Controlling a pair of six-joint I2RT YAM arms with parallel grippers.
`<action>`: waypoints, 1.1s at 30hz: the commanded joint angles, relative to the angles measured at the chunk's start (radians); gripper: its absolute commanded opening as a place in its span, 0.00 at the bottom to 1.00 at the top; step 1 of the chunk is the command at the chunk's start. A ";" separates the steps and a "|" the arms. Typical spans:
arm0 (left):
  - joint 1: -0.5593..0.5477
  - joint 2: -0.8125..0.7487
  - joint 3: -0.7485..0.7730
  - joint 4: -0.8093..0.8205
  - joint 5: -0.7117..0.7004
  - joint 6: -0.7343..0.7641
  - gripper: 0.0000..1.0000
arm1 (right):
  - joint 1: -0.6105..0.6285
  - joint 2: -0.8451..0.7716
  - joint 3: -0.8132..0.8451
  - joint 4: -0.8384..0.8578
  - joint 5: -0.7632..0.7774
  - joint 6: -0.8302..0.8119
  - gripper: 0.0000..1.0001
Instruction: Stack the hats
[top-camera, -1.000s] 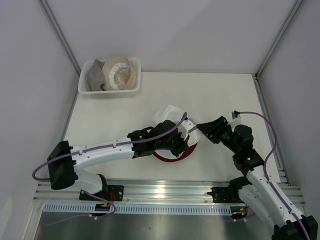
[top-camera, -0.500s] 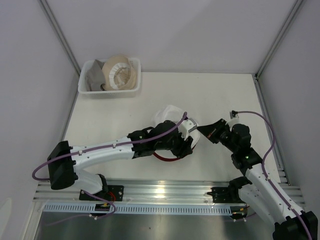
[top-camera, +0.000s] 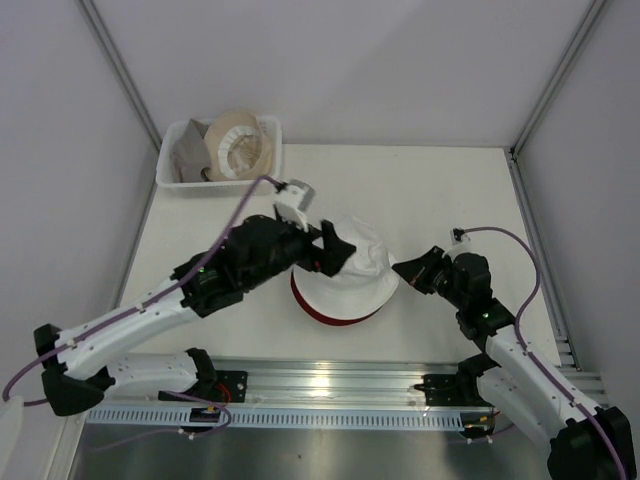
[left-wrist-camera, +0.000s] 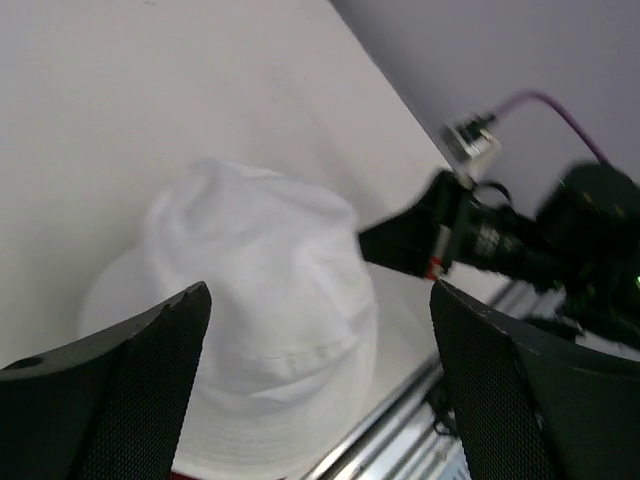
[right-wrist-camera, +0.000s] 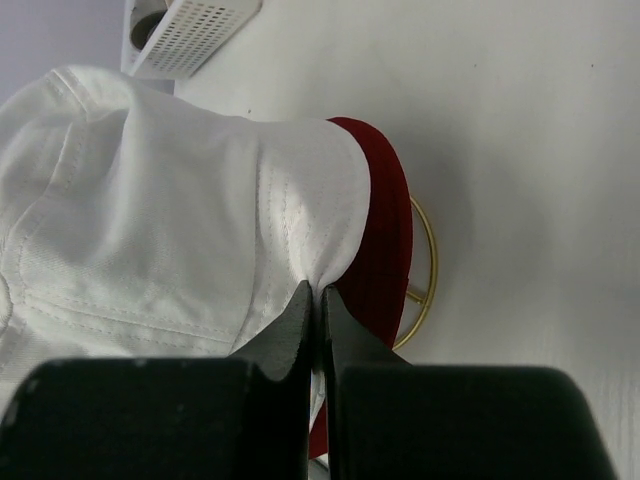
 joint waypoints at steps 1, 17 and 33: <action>0.132 -0.113 -0.105 -0.029 -0.101 -0.259 0.92 | 0.030 -0.021 -0.027 0.064 0.065 -0.079 0.00; 0.306 -0.329 -0.575 0.088 -0.173 -0.668 0.65 | 0.087 -0.027 -0.108 0.180 0.170 -0.117 0.00; 0.308 -0.271 -0.676 0.352 -0.075 -0.649 0.53 | 0.098 0.018 -0.091 0.229 0.154 -0.105 0.00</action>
